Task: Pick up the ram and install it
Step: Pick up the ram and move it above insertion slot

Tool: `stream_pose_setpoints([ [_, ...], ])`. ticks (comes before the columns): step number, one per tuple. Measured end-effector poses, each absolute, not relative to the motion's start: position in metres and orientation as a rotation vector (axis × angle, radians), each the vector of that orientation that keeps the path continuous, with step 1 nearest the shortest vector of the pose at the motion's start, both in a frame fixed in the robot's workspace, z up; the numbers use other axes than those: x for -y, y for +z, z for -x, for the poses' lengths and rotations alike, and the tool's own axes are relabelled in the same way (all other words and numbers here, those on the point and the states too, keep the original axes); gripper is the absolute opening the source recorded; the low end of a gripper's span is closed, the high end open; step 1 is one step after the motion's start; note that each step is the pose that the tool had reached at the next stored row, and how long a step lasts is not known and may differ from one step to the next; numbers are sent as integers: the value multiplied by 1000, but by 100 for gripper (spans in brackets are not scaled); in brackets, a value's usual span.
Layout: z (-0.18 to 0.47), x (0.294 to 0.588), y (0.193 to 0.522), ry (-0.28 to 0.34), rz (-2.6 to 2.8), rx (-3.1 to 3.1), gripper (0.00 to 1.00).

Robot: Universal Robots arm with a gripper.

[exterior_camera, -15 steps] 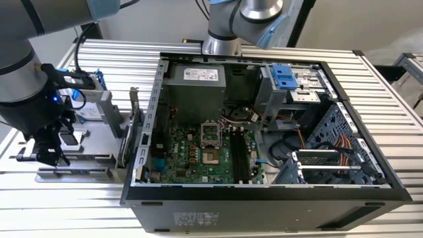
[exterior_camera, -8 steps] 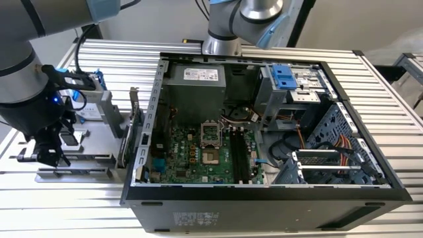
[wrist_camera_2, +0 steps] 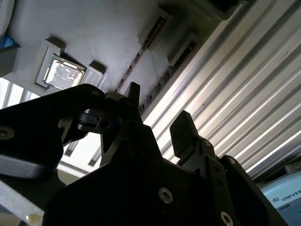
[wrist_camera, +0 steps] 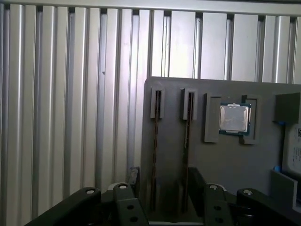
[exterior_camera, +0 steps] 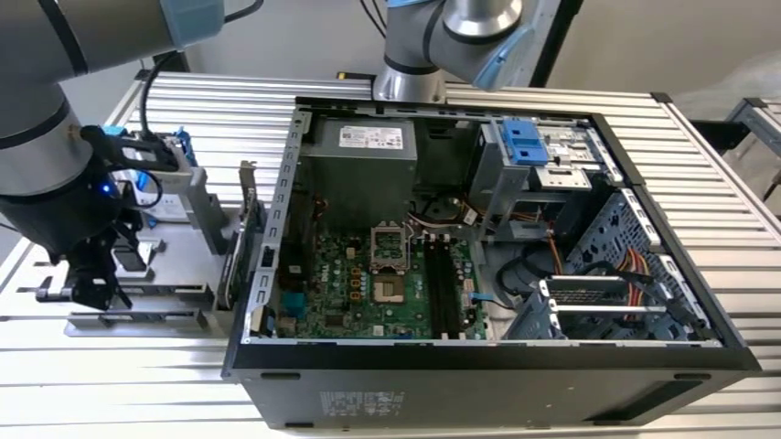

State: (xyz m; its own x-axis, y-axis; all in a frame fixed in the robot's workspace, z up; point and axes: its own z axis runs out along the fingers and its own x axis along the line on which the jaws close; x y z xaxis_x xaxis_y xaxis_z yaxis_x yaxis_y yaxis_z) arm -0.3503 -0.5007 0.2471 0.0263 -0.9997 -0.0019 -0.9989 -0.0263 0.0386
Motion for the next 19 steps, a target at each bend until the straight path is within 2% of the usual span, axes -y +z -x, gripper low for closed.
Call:
stream_pose_setpoints([
  [19,350,501,240,-44,-2232,2173,100],
])
